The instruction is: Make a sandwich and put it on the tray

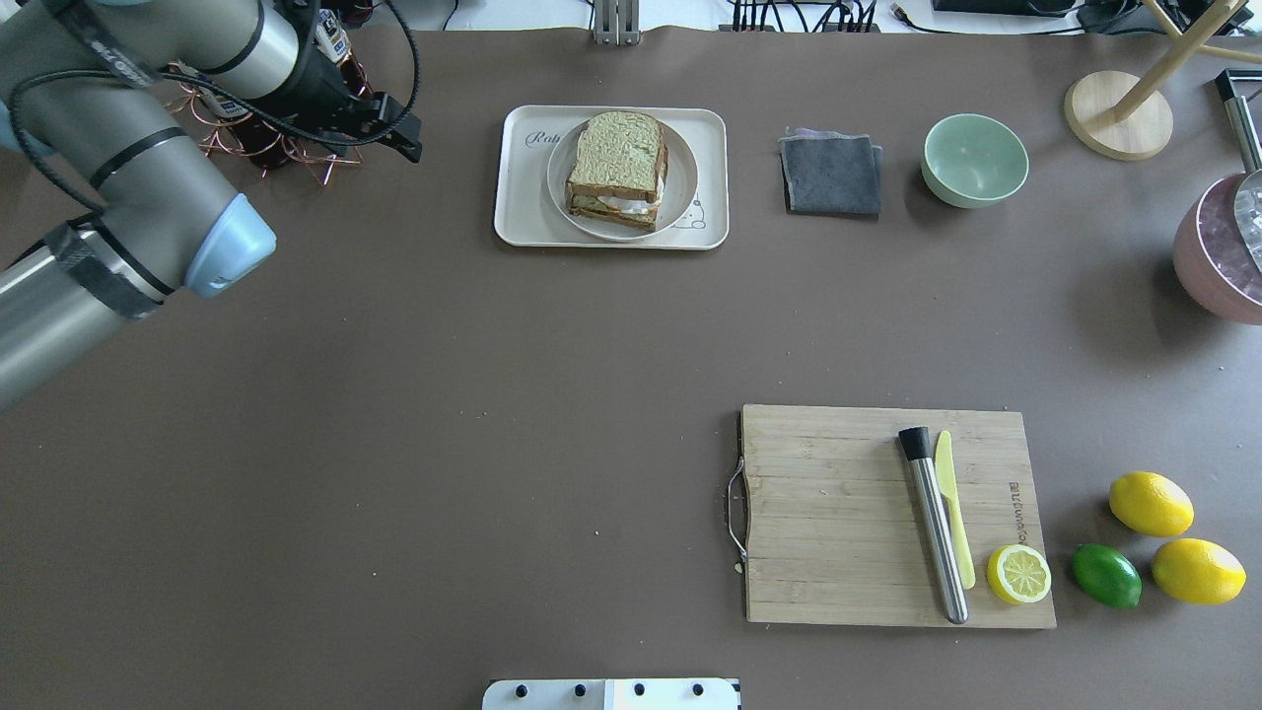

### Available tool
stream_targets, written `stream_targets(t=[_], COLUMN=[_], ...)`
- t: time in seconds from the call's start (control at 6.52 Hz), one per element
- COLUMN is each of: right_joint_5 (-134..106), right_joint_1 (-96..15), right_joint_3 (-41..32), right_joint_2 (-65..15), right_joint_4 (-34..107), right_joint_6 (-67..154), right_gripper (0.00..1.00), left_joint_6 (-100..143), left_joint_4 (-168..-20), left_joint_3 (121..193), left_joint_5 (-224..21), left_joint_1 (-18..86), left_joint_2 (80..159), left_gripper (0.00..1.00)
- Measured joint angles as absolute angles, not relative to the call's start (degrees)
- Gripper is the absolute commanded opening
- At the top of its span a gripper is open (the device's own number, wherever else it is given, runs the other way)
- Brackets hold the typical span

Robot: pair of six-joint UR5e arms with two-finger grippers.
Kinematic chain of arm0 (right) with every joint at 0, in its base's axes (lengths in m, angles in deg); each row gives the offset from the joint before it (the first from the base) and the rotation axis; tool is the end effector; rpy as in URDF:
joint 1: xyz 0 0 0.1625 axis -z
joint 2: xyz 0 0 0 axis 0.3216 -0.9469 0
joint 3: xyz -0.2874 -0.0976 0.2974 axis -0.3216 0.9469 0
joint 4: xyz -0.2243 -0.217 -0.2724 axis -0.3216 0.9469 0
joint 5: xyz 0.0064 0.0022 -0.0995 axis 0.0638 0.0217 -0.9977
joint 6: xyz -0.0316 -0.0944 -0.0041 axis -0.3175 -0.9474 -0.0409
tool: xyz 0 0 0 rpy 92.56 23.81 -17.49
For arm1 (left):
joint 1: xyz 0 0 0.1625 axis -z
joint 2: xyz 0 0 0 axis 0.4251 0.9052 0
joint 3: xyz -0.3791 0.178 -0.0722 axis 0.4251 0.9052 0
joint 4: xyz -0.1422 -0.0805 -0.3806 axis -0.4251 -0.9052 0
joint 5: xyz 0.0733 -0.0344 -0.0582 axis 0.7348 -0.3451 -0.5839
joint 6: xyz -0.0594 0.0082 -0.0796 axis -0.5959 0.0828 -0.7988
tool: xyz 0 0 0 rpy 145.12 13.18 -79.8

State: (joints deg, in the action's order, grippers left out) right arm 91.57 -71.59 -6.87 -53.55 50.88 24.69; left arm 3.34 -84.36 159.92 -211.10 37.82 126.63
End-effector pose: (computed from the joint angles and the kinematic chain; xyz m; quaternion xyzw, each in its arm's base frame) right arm 0.0733 -0.4270 0.6855 -0.0230 -0.3336 -0.0046 0.9424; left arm 0.2365 -0.6121 0.3215 0.1590 0.4659 0.0960 0.8651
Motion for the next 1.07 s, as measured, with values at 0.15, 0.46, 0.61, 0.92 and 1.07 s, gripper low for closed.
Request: stream_targets(t=[0.15, 0.46, 0.61, 0.92, 1.07], right_joint_5=[92.67, 95.25, 95.89, 96.13, 96.15], right_joint_1=[-71.59, -71.59, -71.59, -71.59, -71.59], right_joint_3=[-6.73, -6.73, -6.74, -6.72, -6.75], right_joint_2=[-53.57, -53.58, -53.59, -53.59, -53.58], right_joint_4=[50.66, 50.59, 50.58, 50.56, 50.52], right_joint_6=[24.7, 24.76, 24.76, 24.69, 24.65], right_gripper=[1.0, 1.0, 1.0, 1.0, 1.0], left_joint_6=[11.12, 29.26, 39.72, 49.13, 51.11], left_joint_4=[-80.47, -72.53, -70.44, -69.65, -69.83], left_joint_3=[162.73, 164.44, 163.18, 157.2, 153.95], left_joint_5=[-213.37, -217.32, -217.9, -218.12, -218.09], left_joint_1=[42.06, 51.03, 54.99, 59.61, 60.35], left_joint_2=[122.95, 117.34, 114.36, 111.6, 109.55], left_gripper=[0.98, 0.98, 0.98, 0.98, 0.98])
